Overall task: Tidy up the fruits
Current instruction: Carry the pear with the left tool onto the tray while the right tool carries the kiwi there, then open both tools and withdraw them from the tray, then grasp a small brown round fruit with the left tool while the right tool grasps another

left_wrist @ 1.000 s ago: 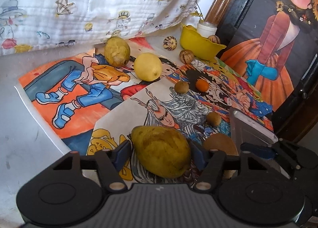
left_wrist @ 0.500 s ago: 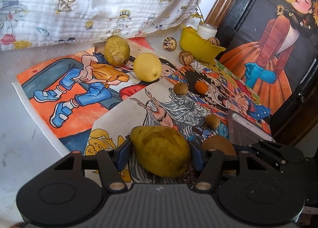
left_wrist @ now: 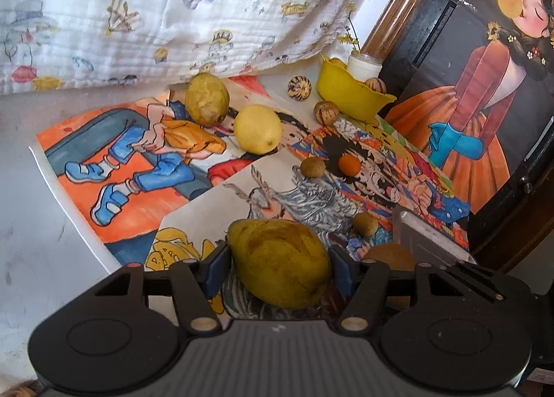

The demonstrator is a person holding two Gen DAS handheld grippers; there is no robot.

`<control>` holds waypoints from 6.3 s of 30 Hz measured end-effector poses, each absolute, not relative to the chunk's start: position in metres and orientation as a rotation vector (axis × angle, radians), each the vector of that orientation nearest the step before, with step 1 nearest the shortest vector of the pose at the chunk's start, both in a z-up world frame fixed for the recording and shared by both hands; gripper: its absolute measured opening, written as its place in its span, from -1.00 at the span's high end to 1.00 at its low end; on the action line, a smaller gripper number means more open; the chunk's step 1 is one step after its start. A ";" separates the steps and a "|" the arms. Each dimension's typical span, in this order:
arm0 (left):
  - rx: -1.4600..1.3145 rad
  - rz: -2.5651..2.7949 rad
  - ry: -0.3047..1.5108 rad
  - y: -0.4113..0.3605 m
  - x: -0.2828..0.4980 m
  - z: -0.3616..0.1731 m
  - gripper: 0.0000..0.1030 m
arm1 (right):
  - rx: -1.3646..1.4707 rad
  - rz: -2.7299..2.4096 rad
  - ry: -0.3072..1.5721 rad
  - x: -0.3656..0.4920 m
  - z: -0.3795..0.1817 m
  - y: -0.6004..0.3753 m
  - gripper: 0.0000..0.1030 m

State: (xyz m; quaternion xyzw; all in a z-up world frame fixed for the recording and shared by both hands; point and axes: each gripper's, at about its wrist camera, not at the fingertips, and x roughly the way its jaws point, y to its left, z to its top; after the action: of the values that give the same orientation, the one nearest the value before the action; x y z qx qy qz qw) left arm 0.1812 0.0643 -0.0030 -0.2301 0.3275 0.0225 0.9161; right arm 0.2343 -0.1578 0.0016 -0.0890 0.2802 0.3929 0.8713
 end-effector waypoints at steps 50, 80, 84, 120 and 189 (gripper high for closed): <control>-0.114 -0.289 0.709 -0.111 0.338 -0.020 -0.29 | -0.251 0.383 0.478 0.307 -0.041 -0.324 -0.24; -0.135 -0.106 0.551 -0.063 0.188 0.024 -0.99 | -0.017 0.290 0.457 0.161 0.005 -0.301 -0.99; -0.104 -0.089 0.541 -0.054 0.162 0.024 -0.99 | 0.011 0.298 0.484 0.138 0.006 -0.290 -0.99; -0.050 0.018 0.666 0.020 0.083 0.005 -0.99 | -0.116 0.348 0.743 0.097 0.001 -0.222 -0.99; 0.575 -0.358 0.588 0.012 0.304 0.001 -0.69 | -0.488 0.751 0.618 0.303 -0.005 -0.146 -0.16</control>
State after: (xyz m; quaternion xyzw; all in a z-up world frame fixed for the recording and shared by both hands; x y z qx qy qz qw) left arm 0.3038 0.0121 0.0013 0.2777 0.2844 -0.1731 0.9011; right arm 0.3028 -0.1458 -0.0045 -0.2323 0.2939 0.3571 0.8556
